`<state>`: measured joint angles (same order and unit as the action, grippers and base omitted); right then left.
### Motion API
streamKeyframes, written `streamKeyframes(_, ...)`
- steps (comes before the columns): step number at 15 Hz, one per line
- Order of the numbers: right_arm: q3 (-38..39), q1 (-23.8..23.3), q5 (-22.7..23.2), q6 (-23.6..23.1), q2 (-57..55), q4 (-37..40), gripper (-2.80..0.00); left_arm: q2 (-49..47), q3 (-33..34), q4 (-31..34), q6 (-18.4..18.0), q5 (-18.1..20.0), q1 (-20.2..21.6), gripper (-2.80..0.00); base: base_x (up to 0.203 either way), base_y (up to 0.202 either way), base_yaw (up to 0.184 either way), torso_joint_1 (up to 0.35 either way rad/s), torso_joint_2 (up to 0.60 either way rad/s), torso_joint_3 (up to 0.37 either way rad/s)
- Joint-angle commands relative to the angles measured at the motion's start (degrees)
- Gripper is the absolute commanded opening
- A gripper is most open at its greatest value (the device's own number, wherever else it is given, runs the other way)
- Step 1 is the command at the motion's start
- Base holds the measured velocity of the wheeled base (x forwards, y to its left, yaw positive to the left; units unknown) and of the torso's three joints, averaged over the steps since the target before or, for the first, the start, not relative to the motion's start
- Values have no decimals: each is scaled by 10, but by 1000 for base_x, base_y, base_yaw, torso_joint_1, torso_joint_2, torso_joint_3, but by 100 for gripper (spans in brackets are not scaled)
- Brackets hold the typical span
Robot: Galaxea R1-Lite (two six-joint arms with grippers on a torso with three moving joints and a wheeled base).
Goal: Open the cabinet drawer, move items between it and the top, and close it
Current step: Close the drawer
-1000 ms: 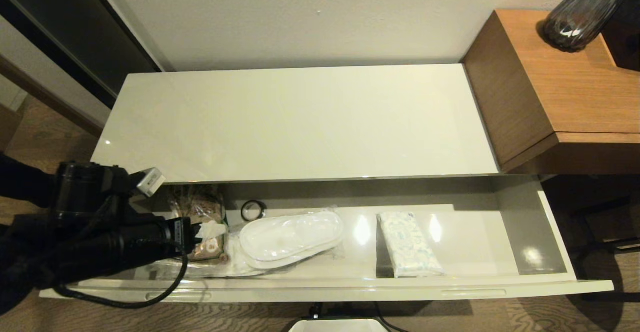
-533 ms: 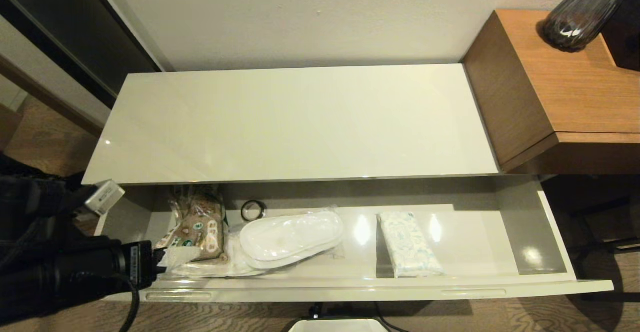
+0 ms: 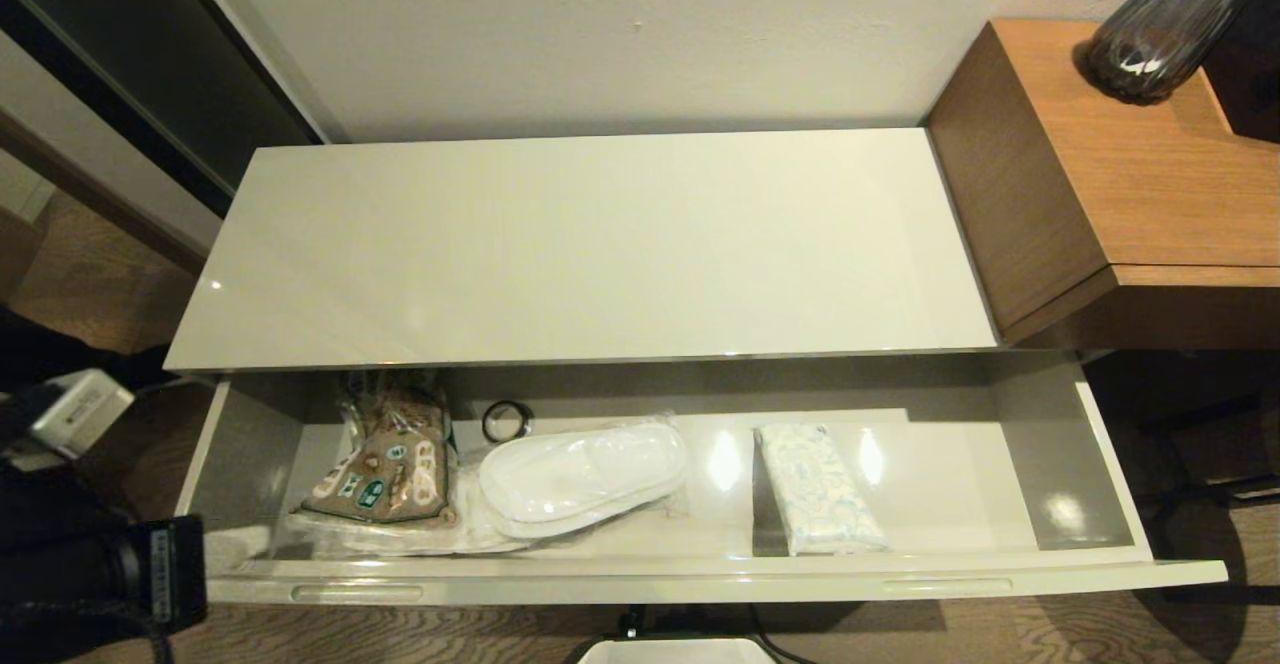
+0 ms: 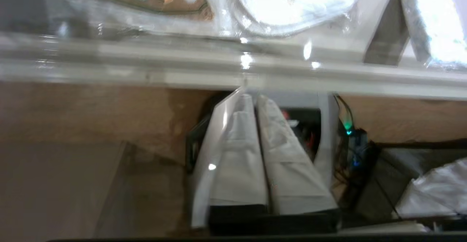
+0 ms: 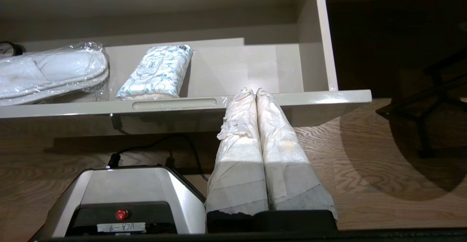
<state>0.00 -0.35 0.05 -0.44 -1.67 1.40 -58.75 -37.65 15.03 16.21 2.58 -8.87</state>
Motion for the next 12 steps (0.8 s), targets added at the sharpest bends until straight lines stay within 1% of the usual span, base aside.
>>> streamKeyframes(1,2,0,0,0,0,0,-280,82,-17,70,3,-1,8,-280,0,0,0,0,0,0)
streamKeyframes(2,2,0,0,0,-1,0,-280,95,-7,82,4,-2,10,-280,0,0,0,0,0,0)
streamKeyframes(4,2,0,0,0,0,0,-280,93,31,81,4,-2,11,-280,0,0,0,0,0,0)
streamKeyframes(5,2,0,0,0,0,0,-280,89,53,75,6,-4,11,-280,0,0,0,0,0,0)
streamKeyframes(7,2,0,0,0,-1,0,-280,89,89,44,9,0,11,-280,0,0,0,0,0,0)
streamKeyframes(12,2,0,0,0,-1,0,-280,86,111,39,11,7,10,-280,0,0,0,0,0,0)
